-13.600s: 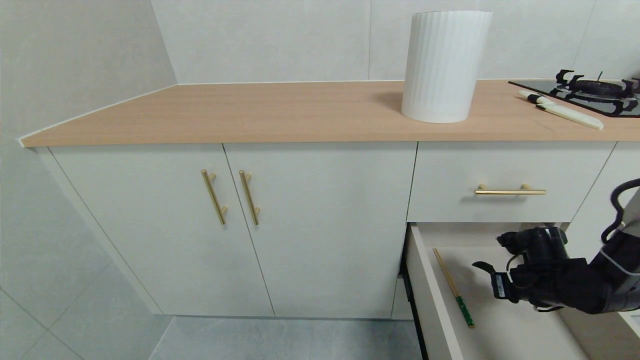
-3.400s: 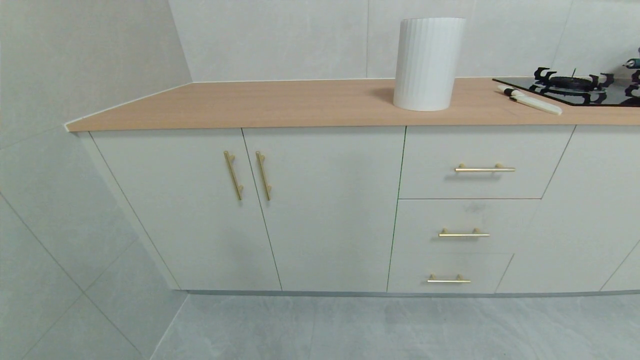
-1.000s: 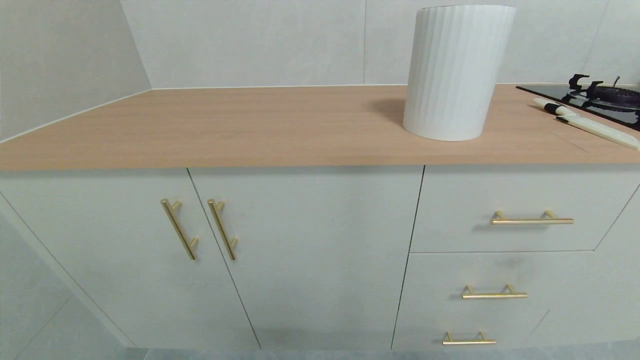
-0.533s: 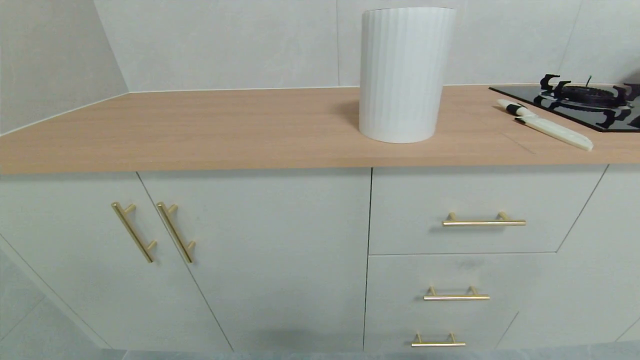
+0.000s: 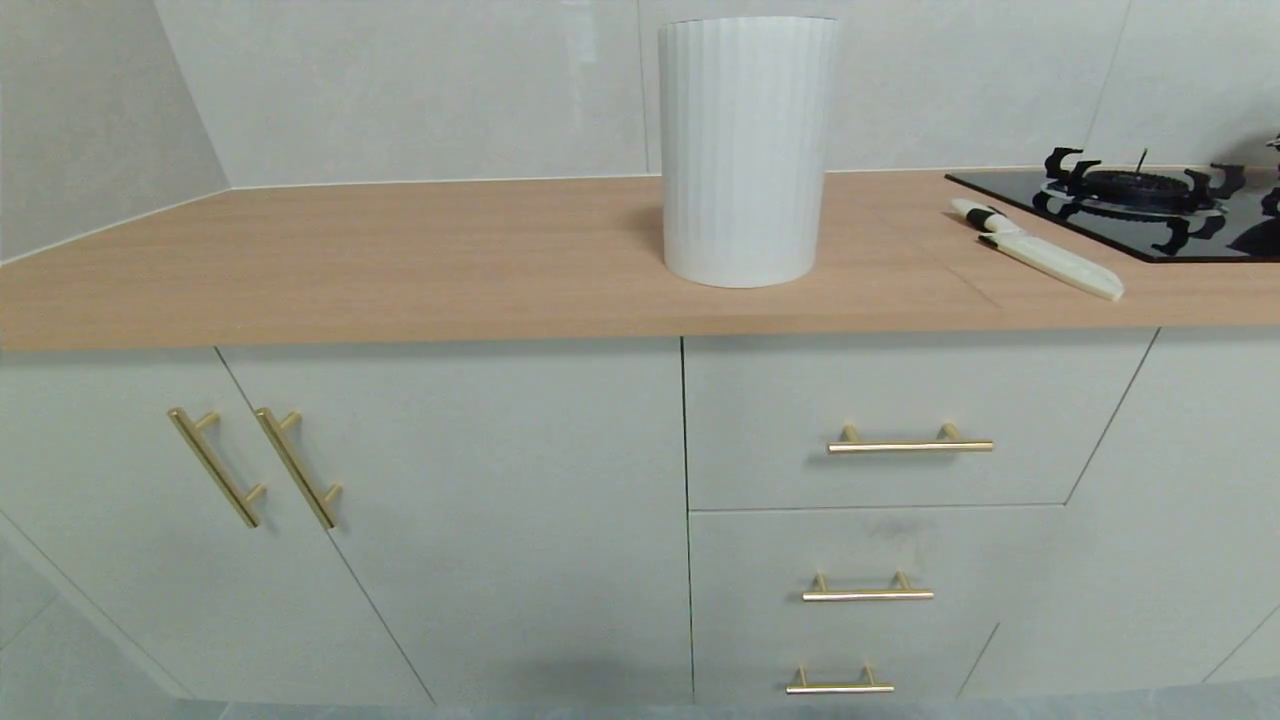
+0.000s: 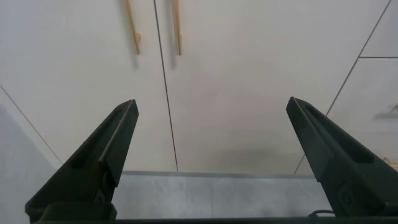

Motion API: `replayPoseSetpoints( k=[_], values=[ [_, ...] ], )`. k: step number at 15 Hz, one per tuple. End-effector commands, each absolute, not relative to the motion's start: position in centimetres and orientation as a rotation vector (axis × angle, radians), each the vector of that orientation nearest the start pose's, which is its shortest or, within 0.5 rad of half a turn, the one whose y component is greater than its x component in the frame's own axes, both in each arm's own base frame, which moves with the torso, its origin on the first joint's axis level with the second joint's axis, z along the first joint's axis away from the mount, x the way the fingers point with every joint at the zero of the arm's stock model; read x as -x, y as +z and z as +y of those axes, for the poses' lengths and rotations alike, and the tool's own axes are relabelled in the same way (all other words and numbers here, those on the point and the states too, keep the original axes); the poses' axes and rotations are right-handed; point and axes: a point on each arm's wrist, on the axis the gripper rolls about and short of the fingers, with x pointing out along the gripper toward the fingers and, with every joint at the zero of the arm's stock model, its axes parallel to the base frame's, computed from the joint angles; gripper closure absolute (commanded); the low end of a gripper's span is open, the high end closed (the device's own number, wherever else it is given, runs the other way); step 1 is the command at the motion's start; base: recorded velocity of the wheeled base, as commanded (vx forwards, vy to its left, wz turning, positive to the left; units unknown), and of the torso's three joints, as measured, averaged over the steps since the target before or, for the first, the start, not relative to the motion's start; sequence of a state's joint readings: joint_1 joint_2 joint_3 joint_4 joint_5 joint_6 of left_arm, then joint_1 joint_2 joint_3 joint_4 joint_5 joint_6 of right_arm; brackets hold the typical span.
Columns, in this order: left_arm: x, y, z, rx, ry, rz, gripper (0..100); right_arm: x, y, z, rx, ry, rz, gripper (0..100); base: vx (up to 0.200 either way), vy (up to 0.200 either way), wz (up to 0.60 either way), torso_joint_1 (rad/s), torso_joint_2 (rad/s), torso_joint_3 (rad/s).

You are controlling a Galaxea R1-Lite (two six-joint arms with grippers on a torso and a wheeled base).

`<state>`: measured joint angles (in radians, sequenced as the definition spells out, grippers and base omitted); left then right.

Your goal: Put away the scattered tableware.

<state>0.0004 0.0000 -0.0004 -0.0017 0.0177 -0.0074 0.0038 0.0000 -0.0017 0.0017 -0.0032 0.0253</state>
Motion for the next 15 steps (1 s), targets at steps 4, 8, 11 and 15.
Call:
replayPoseSetpoints(
  k=[4,8,11,15],
  values=[
    [2.28,7.56,0.04,0.006,0.018,-0.002,0,2.28,7.58,-0.01,-0.025,0.0,0.002,0,0.1,0.0,0.0,0.0,0.0,0.002],
    [2.28,7.56,0.04,0.008,0.018,-0.002,0,2.28,7.58,-0.01,-0.025,0.0,0.002,0,0.15,0.0,0.0,-0.001,0.0,0.005],
    [2.28,7.56,0.04,0.008,0.018,-0.002,0,2.28,7.58,-0.01,-0.025,0.0,0.002,0,0.0,0.0,0.0,0.0,0.0,0.0],
    [2.28,7.56,0.04,0.008,0.018,-0.002,0,2.28,7.58,-0.01,-0.026,0.0,0.002,0,0.0,0.0,0.0,0.0,0.0,0.0]
  ],
)
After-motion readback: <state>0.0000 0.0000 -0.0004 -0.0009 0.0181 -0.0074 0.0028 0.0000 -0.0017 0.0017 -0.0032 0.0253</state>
